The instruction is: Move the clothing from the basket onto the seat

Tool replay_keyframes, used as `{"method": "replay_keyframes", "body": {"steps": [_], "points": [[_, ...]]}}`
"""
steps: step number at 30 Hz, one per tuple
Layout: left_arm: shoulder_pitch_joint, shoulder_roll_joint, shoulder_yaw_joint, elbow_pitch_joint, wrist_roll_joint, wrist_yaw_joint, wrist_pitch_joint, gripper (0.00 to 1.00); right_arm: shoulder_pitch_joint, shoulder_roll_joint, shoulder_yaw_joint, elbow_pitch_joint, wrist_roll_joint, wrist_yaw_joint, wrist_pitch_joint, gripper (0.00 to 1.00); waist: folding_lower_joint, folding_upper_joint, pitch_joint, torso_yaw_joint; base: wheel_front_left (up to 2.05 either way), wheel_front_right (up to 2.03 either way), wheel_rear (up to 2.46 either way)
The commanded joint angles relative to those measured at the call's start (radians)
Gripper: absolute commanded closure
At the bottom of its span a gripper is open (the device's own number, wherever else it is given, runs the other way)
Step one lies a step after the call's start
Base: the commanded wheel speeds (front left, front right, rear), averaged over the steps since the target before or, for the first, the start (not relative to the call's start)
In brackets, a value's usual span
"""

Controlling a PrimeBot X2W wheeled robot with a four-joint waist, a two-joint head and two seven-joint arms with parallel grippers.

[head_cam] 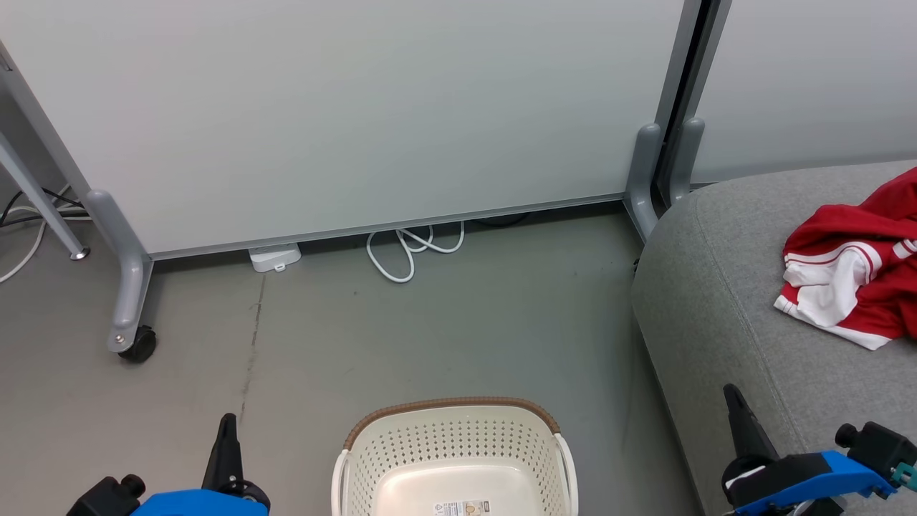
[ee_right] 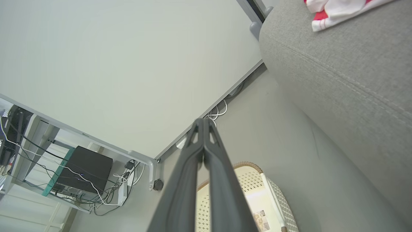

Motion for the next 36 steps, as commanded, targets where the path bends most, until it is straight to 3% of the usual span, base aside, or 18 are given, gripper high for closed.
{"method": "replay_keyframes", "body": {"steps": [1, 36], "points": [[-0.036, 0.001, 0.007, -0.019, -0.034, -0.001, 0.010, 1.00, -0.026, -0.006, -0.005, -0.020, 0.044, 0.000, 0.007, 1.00, -0.0001, 0.0000, 0.000, 0.000, 0.00, 0.00, 0.00], [-0.084, -0.001, 0.059, -0.063, -0.357, -0.002, 0.106, 1.00, -0.045, -0.009, -0.030, -0.069, 0.427, 0.000, 0.073, 1.00, -0.0001, 0.0000, 0.007, -0.005, 0.00, 0.00, 0.00]]}}
